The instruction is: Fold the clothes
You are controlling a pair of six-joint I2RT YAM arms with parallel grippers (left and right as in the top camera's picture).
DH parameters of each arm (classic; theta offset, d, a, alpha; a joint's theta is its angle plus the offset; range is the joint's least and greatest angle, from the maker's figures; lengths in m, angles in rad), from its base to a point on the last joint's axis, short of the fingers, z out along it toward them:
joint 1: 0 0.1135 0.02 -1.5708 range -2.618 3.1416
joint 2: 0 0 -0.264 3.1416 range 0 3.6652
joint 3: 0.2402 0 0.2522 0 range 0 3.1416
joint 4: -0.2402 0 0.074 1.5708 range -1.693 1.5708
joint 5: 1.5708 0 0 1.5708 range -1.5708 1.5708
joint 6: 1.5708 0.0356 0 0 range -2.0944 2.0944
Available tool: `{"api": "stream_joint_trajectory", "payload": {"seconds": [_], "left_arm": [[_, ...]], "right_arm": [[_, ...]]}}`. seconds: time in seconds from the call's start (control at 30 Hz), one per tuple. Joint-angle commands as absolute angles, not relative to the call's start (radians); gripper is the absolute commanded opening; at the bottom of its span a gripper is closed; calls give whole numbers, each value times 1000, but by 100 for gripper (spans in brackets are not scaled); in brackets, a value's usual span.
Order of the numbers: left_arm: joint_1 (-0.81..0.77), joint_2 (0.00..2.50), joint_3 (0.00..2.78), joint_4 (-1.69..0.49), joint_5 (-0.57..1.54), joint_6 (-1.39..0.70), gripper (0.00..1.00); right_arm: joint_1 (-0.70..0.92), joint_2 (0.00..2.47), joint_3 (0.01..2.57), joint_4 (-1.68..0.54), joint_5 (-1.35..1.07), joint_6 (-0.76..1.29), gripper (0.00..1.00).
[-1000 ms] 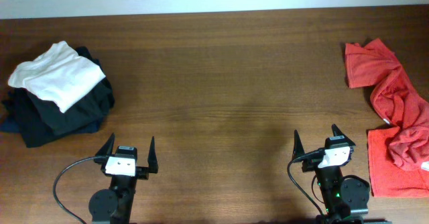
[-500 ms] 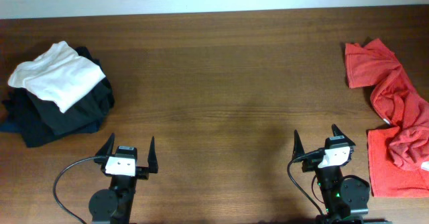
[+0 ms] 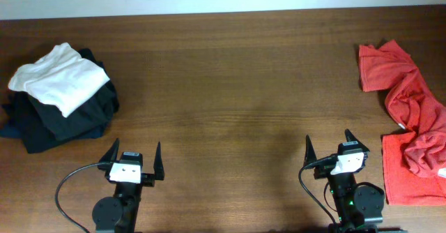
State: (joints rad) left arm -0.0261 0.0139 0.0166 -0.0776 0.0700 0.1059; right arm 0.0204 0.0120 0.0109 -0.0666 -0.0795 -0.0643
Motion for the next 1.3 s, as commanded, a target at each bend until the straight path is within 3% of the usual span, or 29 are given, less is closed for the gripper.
{"api": "stream_joint_trajectory", "payload": {"seconds": [0.0, 1.27], "left_arm": [[-30, 6, 9, -76, 63, 118, 99], [-30, 43, 36, -69, 105, 118, 99]], "right_arm": [[26, 4, 6, -71, -93, -71, 99], [26, 28, 61, -125, -93, -70, 99]]}}
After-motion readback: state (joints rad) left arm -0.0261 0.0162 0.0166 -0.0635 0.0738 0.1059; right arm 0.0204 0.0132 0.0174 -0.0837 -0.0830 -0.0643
